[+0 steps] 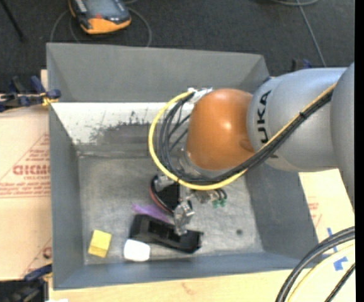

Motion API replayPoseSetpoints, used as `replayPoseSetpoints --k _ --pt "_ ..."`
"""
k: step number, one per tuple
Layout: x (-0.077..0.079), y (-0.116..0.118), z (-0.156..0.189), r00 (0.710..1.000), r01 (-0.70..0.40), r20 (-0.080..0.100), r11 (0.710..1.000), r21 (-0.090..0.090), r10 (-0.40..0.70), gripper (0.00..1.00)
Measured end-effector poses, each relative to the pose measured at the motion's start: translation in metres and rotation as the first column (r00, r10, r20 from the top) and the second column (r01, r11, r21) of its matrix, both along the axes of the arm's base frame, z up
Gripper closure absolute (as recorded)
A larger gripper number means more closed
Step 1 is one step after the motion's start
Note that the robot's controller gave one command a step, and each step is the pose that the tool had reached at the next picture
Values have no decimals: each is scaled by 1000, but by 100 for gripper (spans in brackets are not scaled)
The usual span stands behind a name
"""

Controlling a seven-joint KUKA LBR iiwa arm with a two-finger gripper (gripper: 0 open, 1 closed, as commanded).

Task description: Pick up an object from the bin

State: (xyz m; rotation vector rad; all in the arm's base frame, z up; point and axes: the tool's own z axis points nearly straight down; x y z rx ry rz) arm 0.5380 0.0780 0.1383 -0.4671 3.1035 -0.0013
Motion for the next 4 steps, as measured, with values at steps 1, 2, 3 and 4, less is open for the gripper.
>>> replayPoseSetpoints --k 1,2,3,4 --pt "-3 19 -43 999 6 50 1000 16 -7 0" --pt "-3 22 -42 999 10 54 1000 23 -11 100" --pt "-3 22 -42 999 10 53 1000 23 -11 100" --pt "-3 22 -42 999 10 53 1000 23 -11 100"
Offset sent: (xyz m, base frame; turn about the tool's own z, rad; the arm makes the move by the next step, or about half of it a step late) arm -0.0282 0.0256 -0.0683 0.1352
